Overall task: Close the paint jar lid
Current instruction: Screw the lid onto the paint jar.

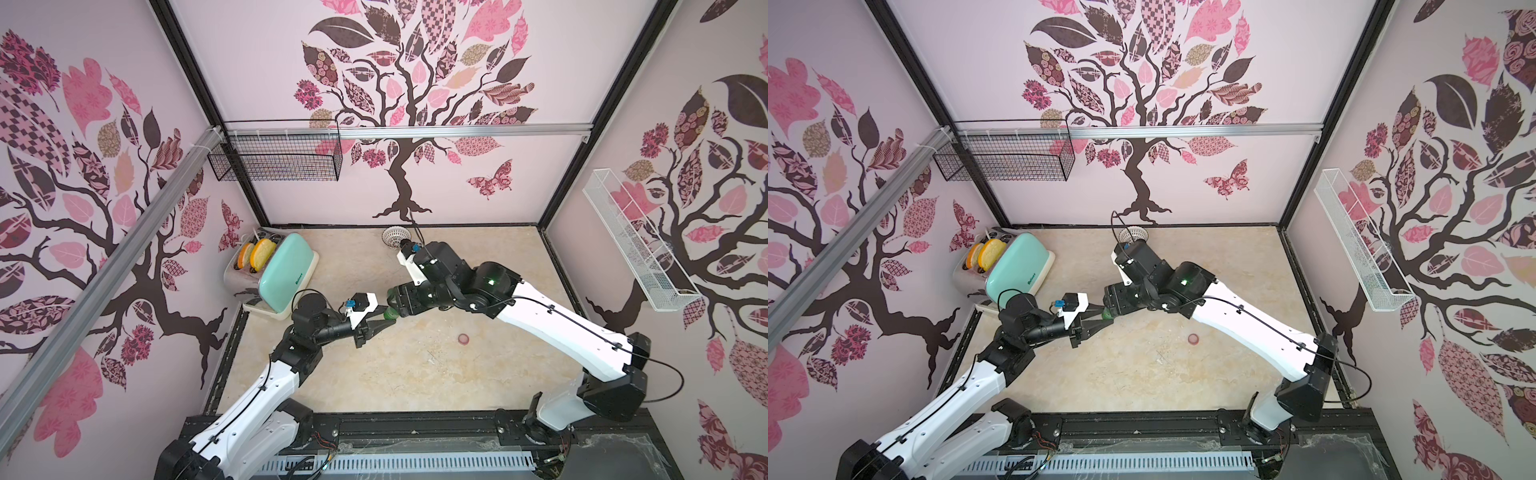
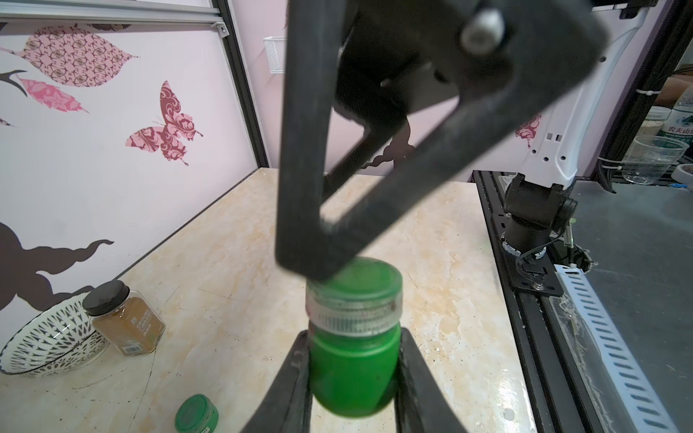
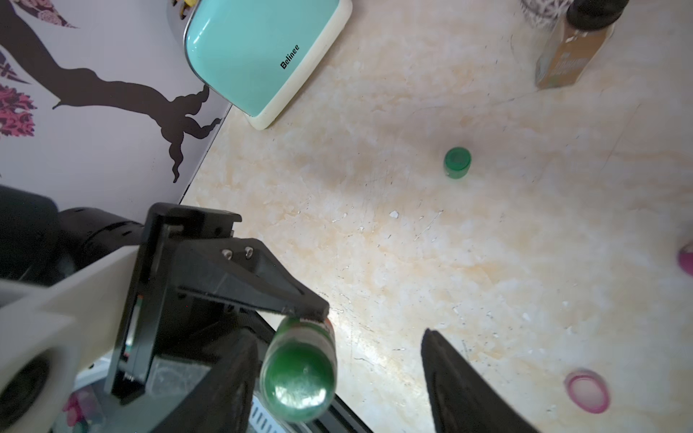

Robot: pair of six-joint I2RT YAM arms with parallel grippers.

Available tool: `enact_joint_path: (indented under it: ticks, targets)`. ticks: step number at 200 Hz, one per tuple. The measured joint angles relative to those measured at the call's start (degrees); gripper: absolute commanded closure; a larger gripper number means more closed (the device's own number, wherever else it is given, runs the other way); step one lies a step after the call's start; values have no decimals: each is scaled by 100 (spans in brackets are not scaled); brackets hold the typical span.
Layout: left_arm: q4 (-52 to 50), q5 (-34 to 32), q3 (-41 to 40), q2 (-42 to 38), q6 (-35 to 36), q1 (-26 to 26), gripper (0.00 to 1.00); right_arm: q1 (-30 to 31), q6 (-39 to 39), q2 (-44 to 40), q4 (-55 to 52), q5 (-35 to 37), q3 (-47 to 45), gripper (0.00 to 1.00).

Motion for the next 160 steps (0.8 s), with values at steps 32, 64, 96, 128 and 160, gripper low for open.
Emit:
enact_joint_path:
  ticks: [32,64,96,128,160]
  targets:
    - [0,131,0,24,0,0,83,-234,-940,-704,275,-282,-289,19]
    - [-9,428,61,160,2,0,83,-354,-2210,-953,326,-911,-658,22]
    - [-92,820,203,343,39,-48,83,-354,-3246,-949,225,-1631,-1029,29]
    - [-376,1117,352,485,188,-138,83,-354,-3976,-949,229,-2155,-1250,32]
    - [-586,1235,387,503,310,-195,82,-350,-4422,-949,249,-2345,-1283,37]
